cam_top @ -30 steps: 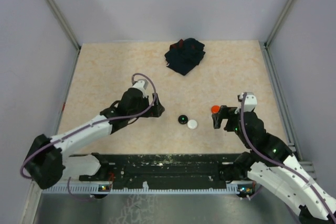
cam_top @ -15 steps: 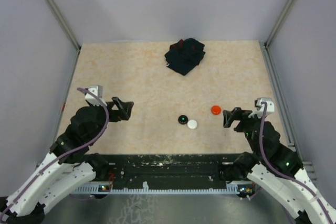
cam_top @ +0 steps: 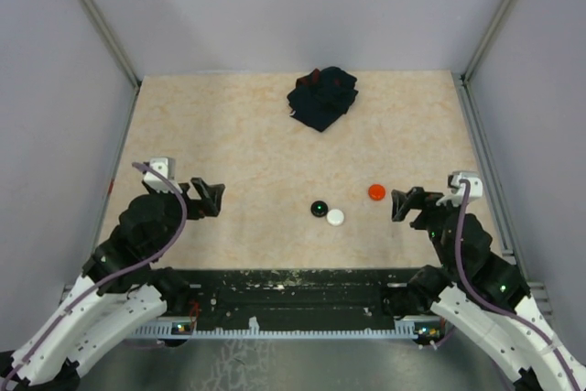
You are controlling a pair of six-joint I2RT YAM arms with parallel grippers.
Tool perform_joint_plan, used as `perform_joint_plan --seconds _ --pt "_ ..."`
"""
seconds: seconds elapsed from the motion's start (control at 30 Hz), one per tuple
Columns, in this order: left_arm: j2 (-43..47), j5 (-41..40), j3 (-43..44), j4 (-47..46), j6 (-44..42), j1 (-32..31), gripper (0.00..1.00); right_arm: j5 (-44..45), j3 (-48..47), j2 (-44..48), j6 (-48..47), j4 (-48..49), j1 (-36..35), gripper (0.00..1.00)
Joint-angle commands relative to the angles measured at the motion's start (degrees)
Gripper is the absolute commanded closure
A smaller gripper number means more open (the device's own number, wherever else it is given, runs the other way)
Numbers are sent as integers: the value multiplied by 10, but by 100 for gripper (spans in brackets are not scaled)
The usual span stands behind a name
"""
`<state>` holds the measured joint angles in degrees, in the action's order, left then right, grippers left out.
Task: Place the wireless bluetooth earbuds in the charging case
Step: Reset both arms
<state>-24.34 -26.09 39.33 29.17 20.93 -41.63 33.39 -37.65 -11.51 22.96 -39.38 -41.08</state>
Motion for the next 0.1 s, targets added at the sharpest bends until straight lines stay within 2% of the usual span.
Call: perform_joint_plan --seconds 0.0,0.07 --pt "17 -10 -7 -8 -15 1 0 14 -10 -1 -10 29 1 9" --pt "24 -7 -8 -10 -14 1 0 13 -11 -4 -12 30 1 9"
